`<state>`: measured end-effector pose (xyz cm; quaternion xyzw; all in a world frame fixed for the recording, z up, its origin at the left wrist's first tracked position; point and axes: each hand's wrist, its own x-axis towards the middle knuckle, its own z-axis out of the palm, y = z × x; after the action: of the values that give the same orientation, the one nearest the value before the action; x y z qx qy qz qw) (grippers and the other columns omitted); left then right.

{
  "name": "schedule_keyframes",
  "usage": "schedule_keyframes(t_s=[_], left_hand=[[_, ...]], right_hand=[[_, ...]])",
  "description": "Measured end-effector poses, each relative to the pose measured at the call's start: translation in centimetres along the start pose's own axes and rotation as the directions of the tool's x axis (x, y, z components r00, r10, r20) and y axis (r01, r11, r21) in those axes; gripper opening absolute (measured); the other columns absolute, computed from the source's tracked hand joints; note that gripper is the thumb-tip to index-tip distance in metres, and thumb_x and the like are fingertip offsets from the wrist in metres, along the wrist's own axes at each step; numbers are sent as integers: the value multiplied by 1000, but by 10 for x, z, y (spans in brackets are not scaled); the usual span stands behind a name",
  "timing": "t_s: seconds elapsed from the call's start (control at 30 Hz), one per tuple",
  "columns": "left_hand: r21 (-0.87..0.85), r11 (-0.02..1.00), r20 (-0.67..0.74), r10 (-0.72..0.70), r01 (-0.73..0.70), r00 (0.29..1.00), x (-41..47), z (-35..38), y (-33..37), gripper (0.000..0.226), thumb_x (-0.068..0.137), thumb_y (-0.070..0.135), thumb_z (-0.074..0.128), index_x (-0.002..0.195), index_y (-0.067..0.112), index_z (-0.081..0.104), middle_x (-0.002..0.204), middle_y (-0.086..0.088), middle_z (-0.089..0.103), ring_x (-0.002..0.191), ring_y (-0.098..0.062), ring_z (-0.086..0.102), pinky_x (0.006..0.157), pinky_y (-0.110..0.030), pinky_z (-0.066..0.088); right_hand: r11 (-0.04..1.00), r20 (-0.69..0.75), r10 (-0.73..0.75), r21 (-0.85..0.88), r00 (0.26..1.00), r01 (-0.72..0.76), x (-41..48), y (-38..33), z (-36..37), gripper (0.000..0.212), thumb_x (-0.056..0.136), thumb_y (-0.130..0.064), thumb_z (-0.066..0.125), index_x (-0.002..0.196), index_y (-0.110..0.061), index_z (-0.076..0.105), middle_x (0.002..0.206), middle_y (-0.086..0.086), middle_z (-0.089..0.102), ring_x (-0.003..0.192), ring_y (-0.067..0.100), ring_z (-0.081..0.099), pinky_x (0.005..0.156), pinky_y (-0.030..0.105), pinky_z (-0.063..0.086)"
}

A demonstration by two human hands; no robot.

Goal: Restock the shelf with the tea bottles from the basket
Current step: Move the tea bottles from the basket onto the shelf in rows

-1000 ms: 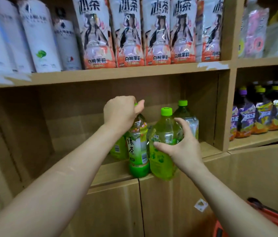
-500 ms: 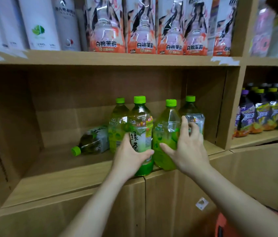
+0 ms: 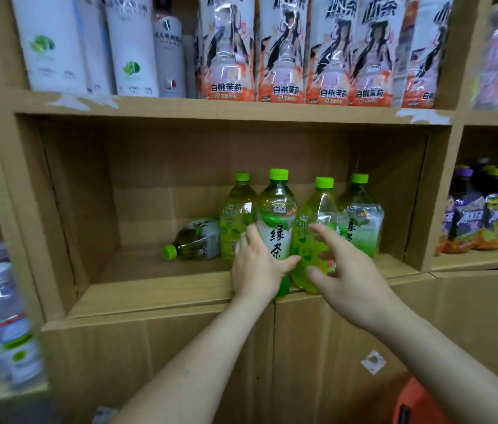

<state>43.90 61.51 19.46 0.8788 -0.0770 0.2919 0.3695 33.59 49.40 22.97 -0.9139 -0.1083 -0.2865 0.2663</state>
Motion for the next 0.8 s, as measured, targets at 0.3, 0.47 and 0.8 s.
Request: schedule_keyframes(t_s=[0.3, 0.47, 0.8], left_hand=[[149, 965, -109, -202, 217, 973, -10, -55, -27, 91, 64, 50, 81, 127, 8, 32, 128, -11, 50, 120, -30, 46, 94, -41, 43], [134, 953, -245, -234, 272, 941, -6, -83, -60, 81, 58, 46, 85, 112, 9, 40, 113, -11, 55, 107, -31, 52, 85, -42, 48], [113, 961, -214, -226, 254, 950, 20, -69, -73, 80, 55, 50, 85, 109, 12, 40, 110, -9, 56, 103, -31, 54, 82, -46, 50]], right_hand=[[965, -212, 224, 188, 951, -185, -8, 18, 18, 77, 81, -19, 68, 145, -24, 26, 142, 11, 37, 131, 28, 35, 106, 38, 32], [936, -129, 300, 234, 945, -265, 23, 44, 18, 100, 75, -28, 76, 148, -31, 7, 152, 11, 27, 135, 34, 33, 107, 46, 31], [979, -92, 198, 74, 976, -192, 45, 49, 39, 113, 68, -43, 79, 141, -51, -8, 137, 15, 42, 122, 38, 40, 98, 46, 34]])
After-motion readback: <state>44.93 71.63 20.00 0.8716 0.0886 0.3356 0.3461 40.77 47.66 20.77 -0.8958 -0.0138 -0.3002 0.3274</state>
